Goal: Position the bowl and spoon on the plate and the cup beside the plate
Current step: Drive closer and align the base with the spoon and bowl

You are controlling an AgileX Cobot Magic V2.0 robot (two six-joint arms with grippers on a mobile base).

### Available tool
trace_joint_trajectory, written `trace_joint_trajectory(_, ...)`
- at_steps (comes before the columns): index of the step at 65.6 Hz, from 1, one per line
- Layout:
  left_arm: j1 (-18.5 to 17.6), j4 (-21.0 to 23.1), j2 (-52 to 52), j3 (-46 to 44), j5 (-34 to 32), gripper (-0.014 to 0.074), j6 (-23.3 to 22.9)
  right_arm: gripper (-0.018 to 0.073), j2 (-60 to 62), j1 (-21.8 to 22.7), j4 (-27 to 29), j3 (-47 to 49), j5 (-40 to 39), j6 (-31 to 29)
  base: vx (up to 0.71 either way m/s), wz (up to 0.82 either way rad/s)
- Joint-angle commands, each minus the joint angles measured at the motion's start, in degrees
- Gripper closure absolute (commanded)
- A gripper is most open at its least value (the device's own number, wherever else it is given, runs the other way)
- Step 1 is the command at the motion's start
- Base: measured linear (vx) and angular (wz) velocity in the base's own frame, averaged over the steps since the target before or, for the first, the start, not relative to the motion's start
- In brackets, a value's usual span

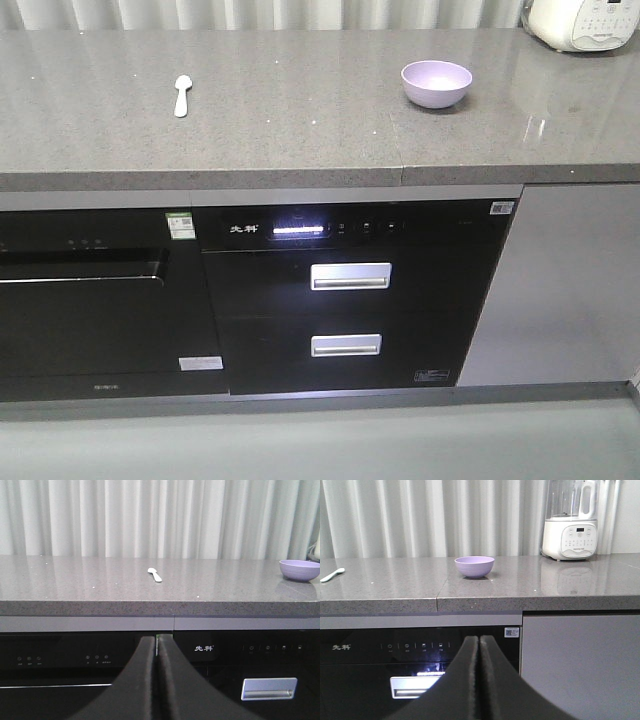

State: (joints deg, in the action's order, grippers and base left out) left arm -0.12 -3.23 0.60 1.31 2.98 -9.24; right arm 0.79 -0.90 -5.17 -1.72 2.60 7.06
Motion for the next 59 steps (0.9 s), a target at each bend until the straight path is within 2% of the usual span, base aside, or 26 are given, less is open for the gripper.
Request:
trace_joint_trajectory(1, -0.01, 0.07, 0.84, -0.99, -4.42, 0.0603, -0.37, 0.0568, 0.32, -0.04, -0.2, -0.44, -4.15, -0.38, 0.18, -0.06)
trace_joint_trajectory(59, -0.01, 0.07, 0.84, -0.99, -4.42, 0.0603, -0.37, 0.0568, 0.32, -0.04, -0.2, -0.44, -4.08, -0.38, 0.15, -0.04)
